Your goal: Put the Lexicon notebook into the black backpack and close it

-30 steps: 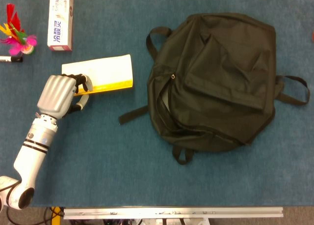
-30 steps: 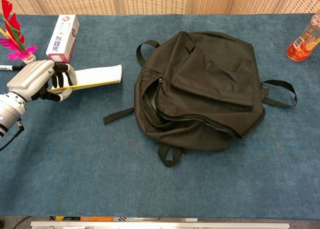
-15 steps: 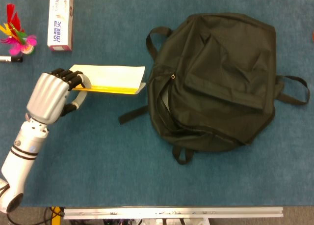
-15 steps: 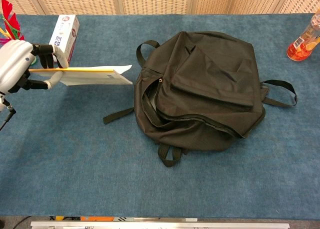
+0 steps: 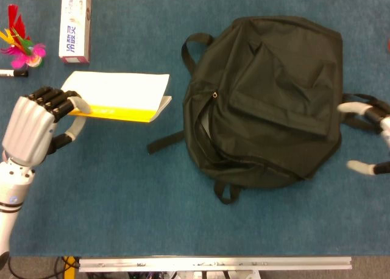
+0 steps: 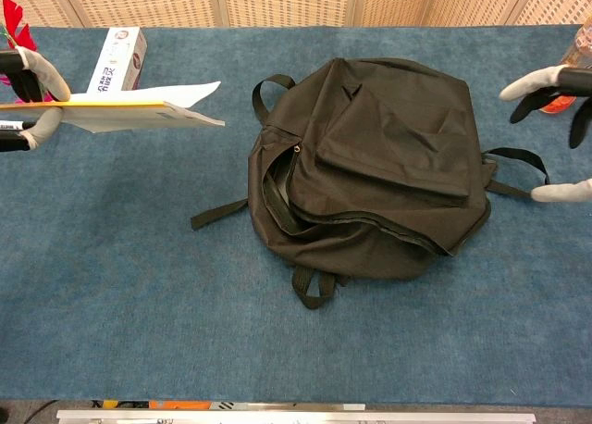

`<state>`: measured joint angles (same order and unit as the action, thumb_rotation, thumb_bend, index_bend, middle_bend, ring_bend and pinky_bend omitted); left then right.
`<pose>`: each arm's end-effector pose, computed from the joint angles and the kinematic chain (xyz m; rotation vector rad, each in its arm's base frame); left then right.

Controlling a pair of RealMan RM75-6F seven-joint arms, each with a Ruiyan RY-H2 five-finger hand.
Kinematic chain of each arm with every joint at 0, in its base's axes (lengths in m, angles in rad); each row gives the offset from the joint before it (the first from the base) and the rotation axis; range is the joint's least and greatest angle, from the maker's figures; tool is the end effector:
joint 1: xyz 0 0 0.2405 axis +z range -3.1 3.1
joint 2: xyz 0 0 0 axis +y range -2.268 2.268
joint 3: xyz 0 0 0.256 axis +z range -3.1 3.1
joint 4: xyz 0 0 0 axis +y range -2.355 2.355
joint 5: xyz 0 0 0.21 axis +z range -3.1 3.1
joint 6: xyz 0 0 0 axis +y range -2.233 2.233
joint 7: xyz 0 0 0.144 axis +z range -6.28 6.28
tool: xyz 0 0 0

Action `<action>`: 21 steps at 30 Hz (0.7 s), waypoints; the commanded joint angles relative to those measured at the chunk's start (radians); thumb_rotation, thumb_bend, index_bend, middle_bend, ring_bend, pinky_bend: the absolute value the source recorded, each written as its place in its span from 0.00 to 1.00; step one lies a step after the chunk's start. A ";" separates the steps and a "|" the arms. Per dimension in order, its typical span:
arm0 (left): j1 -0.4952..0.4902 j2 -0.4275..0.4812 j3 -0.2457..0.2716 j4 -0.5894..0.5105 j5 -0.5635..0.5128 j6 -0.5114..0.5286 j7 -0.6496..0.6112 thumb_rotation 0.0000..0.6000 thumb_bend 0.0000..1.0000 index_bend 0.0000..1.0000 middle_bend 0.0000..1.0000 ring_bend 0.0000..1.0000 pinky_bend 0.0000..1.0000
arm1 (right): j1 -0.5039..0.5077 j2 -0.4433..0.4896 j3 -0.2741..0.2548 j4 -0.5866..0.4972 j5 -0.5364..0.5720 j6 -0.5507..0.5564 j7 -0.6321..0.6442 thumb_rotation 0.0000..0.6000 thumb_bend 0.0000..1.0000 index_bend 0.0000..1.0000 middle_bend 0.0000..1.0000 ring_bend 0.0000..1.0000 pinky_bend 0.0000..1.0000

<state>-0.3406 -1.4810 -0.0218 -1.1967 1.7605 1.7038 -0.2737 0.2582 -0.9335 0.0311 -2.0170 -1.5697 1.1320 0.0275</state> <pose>-0.2497 0.2415 0.0838 -1.5918 -0.6852 -1.5202 -0.2113 -0.1984 0.1300 1.7517 -1.2014 0.9935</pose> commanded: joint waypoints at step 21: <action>0.052 0.053 0.022 -0.031 0.024 0.058 -0.028 1.00 0.42 0.62 0.59 0.58 0.57 | 0.278 -0.482 0.045 0.027 0.489 -0.166 -0.601 1.00 0.00 0.25 0.36 0.25 0.50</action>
<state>-0.2892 -1.4275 0.0000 -1.2279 1.7846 1.7615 -0.3011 0.5126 -1.3823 0.0769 -2.0142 -1.1164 0.9568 -0.5375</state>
